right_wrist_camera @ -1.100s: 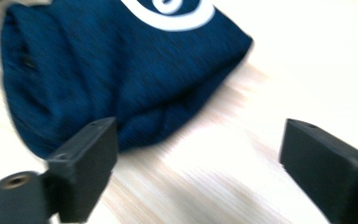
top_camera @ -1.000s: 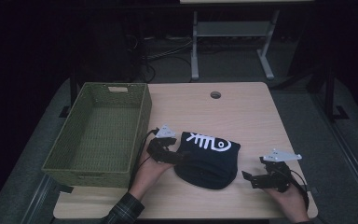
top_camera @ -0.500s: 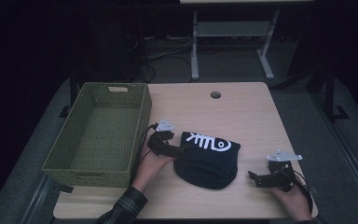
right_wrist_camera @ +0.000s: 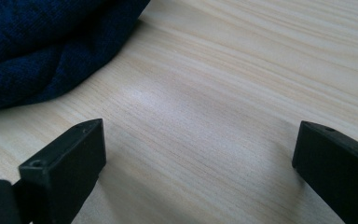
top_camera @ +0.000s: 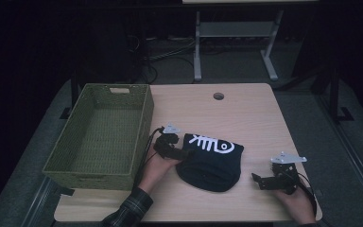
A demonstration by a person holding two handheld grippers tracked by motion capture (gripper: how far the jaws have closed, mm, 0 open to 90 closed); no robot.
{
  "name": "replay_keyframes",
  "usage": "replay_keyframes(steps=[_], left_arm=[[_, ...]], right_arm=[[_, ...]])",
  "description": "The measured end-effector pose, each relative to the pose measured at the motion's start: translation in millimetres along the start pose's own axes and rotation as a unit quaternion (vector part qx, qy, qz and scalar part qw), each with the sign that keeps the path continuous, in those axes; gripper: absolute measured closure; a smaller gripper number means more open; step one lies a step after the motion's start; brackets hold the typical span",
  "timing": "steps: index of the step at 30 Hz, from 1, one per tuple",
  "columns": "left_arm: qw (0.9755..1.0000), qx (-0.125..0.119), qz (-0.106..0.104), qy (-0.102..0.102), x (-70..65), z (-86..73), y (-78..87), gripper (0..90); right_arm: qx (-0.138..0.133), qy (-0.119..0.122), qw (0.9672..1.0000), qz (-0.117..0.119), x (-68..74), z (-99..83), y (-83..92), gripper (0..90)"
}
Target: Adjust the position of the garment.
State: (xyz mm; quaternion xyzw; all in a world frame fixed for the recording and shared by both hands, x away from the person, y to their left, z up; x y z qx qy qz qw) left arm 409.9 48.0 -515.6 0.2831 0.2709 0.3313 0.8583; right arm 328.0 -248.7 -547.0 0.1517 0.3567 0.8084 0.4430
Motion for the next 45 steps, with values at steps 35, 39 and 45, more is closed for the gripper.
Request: replay_keyframes(steps=[35,39,45], left_arm=[[0.9975,0.042,-0.056,-0.015,-13.9,-15.5,-9.4,69.0],[0.9975,0.04,-0.057,-0.013,-14.0,-15.1,-9.1,70.2],[0.9977,0.036,-0.056,-0.013,-15.3,-12.8,-5.9,71.8]], right_arm=[[0.0,-0.003,1.0,-0.003,0.0,0.1,-0.2,2.5],[0.0,-0.003,1.0,-0.003,0.0,0.1,-0.2,2.5],[0.0,-0.003,1.0,-0.003,0.0,0.2,-0.2,2.5]])
Point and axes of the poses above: each handheld gripper's, and its own axes: y roughly backward along the jaws, z roughly out of its top, x roughly to its left, the point moved 9 cm from there along -y, roughly forward along the jaws, and after that the axes turned 8 degrees about y, right-handed, at the moved point
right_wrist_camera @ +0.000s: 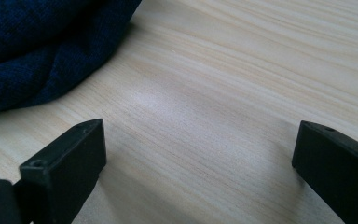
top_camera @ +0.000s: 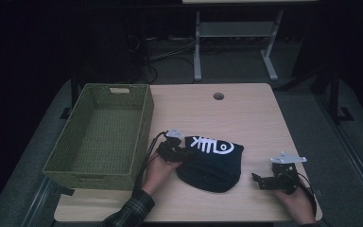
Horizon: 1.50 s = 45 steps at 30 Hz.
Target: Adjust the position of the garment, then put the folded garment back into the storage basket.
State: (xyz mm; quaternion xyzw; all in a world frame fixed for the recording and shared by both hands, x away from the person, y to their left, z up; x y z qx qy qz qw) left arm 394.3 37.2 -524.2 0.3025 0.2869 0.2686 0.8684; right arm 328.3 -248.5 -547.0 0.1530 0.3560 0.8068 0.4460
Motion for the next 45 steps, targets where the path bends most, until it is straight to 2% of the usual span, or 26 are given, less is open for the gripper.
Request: replay_keyframes(steps=[18,24,35,45], left_arm=[[0.9997,-0.023,-0.002,-0.009,-11.8,15.6,17.4,72.6],[0.9991,-0.039,-0.015,-0.007,-19.7,24.4,28.1,72.8],[0.9969,-0.07,-0.033,-0.017,-37.4,44.9,52.2,73.1],[0.9943,-0.094,-0.045,-0.023,-45.0,64.2,77.3,73.6]], right_arm=[[0.0,0.0,1.0,0.0,0.0,0.0,0.0,2.5],[0.0,0.0,1.0,0.0,0.0,0.0,0.0,2.5],[0.0,0.0,1.0,0.0,0.0,0.0,0.1,2.5],[0.0,0.0,1.0,0.0,0.0,0.0,0.1,2.5]])
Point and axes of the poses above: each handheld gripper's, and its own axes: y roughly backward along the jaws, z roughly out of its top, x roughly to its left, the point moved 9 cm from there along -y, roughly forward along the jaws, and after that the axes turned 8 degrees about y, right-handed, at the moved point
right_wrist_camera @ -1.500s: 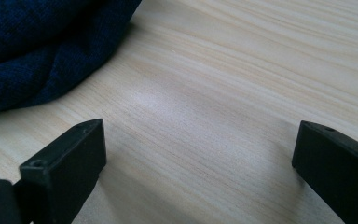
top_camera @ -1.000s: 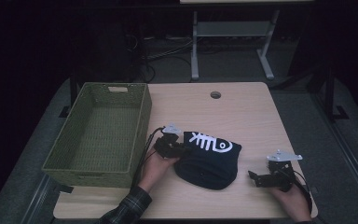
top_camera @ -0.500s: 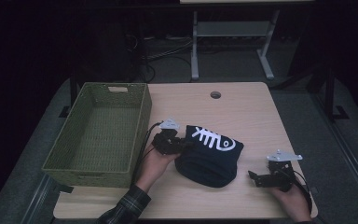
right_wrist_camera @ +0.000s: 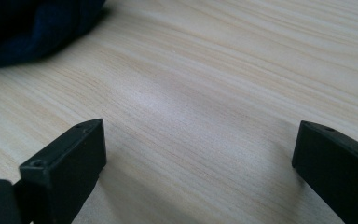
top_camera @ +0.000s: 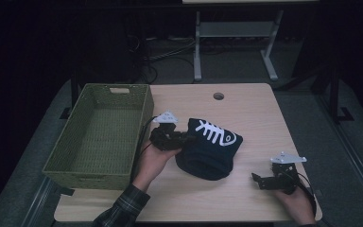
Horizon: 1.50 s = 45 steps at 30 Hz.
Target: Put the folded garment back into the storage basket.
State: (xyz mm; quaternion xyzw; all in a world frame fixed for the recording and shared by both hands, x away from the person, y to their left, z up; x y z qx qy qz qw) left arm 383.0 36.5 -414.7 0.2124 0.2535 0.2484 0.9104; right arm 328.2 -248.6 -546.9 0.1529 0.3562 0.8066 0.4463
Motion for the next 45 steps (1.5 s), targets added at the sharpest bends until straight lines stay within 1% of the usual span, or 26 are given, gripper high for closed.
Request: replay_keyframes(steps=[7,8,17,22,27,32,39,45], left_arm=[[0.9999,-0.015,-0.002,0.0,-0.8,14.7,16.7,73.9],[0.9999,-0.016,0.001,0.0,0.0,16.6,19.5,73.9],[0.9996,-0.026,0.007,-0.002,4.8,28.5,40.8,73.8],[0.9994,-0.03,0.013,-0.009,7.0,35.2,53.7,73.9],[0.9991,-0.035,0.019,-0.015,9.0,40.7,66.0,73.9],[0.9986,-0.046,0.022,-0.017,11.5,47.3,81.2,73.9],[0.9976,-0.058,0.032,-0.02,17.6,55.0,100.4,73.9],[0.9972,-0.059,0.041,-0.022,23.5,57.5,114.1,73.9]], right_arm=[[0.0,0.0,1.0,0.001,0.2,0.1,0.0,2.5],[0.0,0.0,1.0,0.001,0.2,0.1,0.0,2.5],[0.0,-0.001,1.0,0.001,0.2,0.1,0.1,2.5],[0.0,0.0,1.0,0.001,0.3,0.1,0.1,2.5],[0.0,-0.001,1.0,0.001,0.3,0.1,0.1,2.5],[0.0,-0.001,1.0,0.001,0.4,0.2,0.1,2.5],[-0.001,-0.001,1.0,0.002,0.5,0.2,0.1,2.5],[0.0,-0.001,1.0,0.002,0.5,0.1,0.2,2.5]])
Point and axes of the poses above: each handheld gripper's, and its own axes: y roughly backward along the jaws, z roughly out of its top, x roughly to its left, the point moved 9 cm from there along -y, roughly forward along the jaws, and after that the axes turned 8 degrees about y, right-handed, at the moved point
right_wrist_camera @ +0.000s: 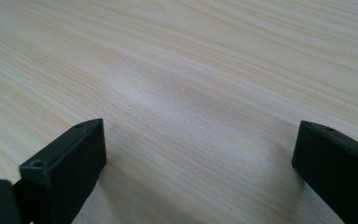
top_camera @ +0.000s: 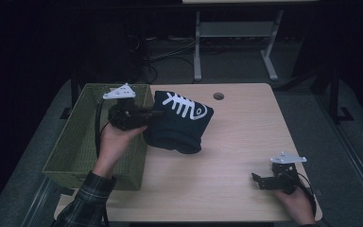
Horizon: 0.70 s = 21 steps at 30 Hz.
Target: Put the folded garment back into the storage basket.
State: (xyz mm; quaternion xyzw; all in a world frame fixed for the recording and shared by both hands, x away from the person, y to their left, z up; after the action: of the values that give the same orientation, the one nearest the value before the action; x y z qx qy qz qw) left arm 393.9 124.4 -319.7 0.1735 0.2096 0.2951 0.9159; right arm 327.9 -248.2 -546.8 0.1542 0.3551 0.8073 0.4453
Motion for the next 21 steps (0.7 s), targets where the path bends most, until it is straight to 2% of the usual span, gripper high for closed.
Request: replay_keyframes(steps=[13,21], left_arm=[[0.9999,-0.013,0.008,-0.001,13.4,8.0,28.1,73.9],[0.9994,-0.025,0.022,-0.001,23.0,12.6,49.5,73.9]], right_arm=[[0.0,0.0,1.0,-0.001,-0.1,0.0,0.0,2.5],[0.0,0.0,1.0,-0.001,-0.2,0.0,-0.1,2.5]])
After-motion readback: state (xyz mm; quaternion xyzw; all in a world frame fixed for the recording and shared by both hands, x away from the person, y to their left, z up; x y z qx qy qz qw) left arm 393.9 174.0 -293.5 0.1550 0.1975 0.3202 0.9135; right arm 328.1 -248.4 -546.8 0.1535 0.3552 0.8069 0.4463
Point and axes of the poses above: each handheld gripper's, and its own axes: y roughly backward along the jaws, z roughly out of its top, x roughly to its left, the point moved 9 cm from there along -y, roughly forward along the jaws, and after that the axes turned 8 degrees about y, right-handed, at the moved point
